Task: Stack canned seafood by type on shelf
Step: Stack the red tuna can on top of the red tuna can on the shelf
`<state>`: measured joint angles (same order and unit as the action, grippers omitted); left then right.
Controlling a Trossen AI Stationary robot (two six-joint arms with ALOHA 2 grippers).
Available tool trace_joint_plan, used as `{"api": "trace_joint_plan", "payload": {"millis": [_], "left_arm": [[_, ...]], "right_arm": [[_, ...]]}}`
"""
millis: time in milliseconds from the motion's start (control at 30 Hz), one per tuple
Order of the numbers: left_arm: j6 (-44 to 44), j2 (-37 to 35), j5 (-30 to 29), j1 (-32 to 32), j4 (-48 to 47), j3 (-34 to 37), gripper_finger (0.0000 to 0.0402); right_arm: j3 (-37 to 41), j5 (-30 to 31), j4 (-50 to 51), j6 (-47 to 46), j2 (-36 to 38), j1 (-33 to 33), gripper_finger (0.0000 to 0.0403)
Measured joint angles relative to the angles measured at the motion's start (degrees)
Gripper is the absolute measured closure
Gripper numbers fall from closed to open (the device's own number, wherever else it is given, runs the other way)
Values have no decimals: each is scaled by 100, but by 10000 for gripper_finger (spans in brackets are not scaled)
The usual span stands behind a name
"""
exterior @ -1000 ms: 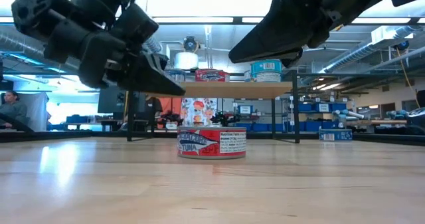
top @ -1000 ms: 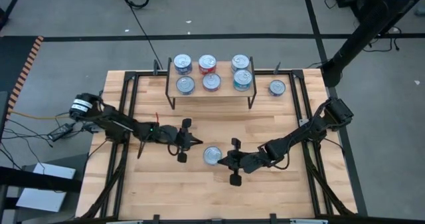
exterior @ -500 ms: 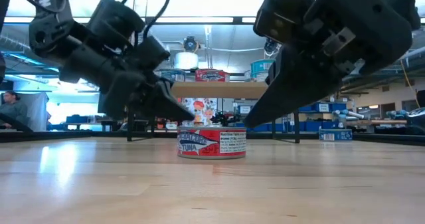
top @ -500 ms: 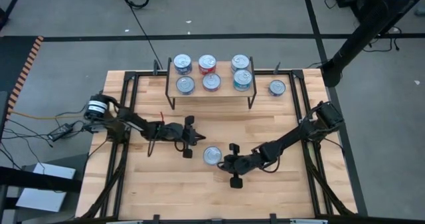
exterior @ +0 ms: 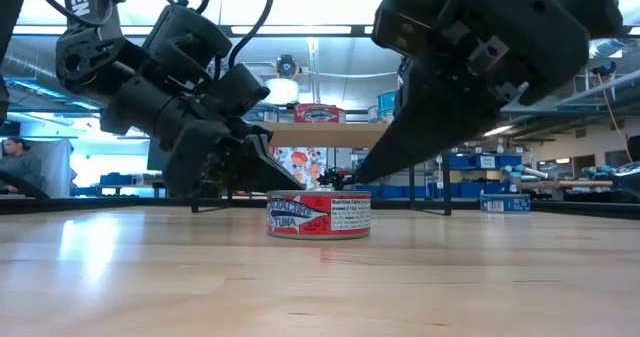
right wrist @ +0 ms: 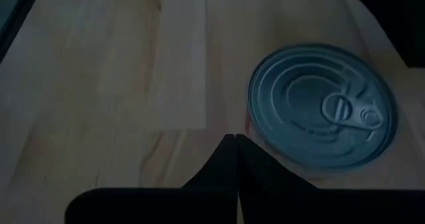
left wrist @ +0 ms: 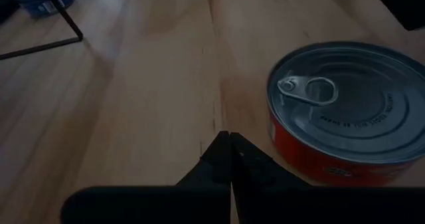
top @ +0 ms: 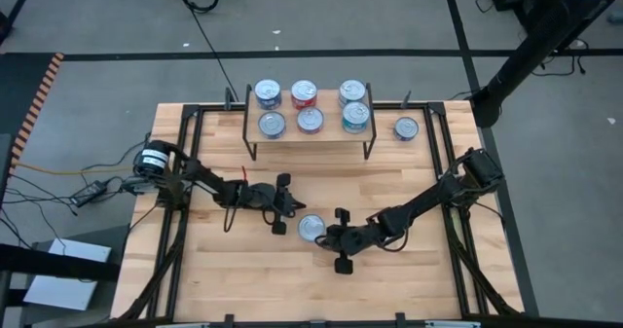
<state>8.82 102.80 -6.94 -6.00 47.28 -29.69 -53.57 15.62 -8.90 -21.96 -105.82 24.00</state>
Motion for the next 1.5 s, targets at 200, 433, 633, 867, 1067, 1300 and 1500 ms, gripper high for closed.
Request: {"api": "trace_joint_plan", "payload": {"millis": [200,433,633,867,1067,1300,1500], "left_arm": [[-2,0,0,0,5,0,400],[-4,0,0,0,-1,0,400],[-4,0,0,0,-1,0,400],[-6,-2,-3,0,-1,-1,400],[-7,-4,-3,-2,-26,-4,400],[-9,-4,72,-11,-63,-2,400],[-13,-7,240,-17,-64,-2,400]], "right_arm": [[-324,127,382,93,-4,100,399],[-702,414,1028,-27,-4,193,399],[-913,328,1260,-213,-4,213,399],[-967,118,1392,-254,-301,212,399],[-1653,84,2086,-101,-876,120,399],[-1960,190,2394,-135,-1113,-76,399],[-1956,308,2337,-205,-1145,-130,399]]}}
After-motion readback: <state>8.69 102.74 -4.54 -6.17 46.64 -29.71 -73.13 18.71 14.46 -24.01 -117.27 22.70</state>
